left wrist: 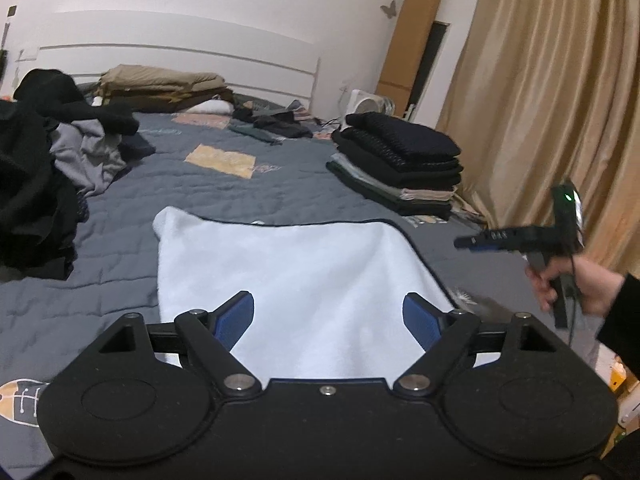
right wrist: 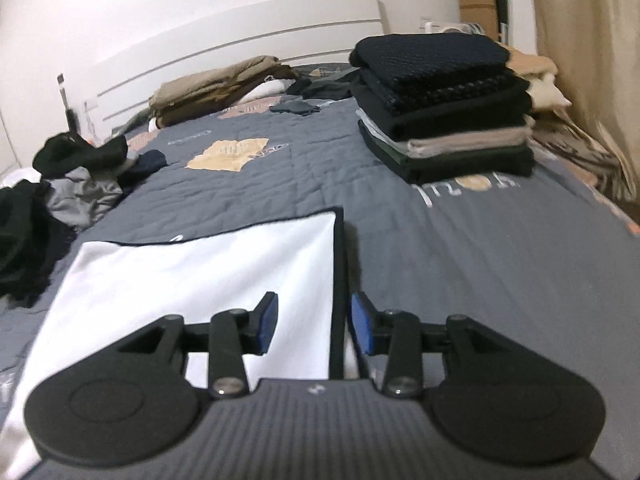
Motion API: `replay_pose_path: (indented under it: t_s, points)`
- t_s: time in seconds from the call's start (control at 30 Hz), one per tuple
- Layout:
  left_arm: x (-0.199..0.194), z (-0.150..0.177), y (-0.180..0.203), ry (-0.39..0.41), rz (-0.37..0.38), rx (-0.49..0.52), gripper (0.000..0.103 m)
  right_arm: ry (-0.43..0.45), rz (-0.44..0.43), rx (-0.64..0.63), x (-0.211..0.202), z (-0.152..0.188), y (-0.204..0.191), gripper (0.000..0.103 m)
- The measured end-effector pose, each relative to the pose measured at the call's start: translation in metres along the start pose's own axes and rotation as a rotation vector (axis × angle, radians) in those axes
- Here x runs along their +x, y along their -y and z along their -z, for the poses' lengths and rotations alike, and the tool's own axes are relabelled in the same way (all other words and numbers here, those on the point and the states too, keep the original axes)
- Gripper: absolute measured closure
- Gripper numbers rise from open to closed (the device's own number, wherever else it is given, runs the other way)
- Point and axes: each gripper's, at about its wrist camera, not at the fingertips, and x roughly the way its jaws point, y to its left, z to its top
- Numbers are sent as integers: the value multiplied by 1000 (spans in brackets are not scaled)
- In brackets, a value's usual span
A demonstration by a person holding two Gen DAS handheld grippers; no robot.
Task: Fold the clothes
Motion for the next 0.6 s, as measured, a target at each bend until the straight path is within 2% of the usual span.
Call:
replay_pose_path:
  t_s: [0.2, 0.33, 0.47, 0.6]
  points:
    - [-15, 12, 14, -21, 3, 44, 21, -27, 12, 100, -58, 44, 0, 63]
    - [-33, 26, 21, -38, -18, 62, 21, -67, 49, 89, -93, 76, -1, 62]
    - [-59, 49, 25, -40, -22, 35, 21, -114, 49, 114, -124, 110, 4, 61]
    - [-79, 78, 34, -61, -27, -4, 20, -139, 51, 81, -142, 139, -1, 61]
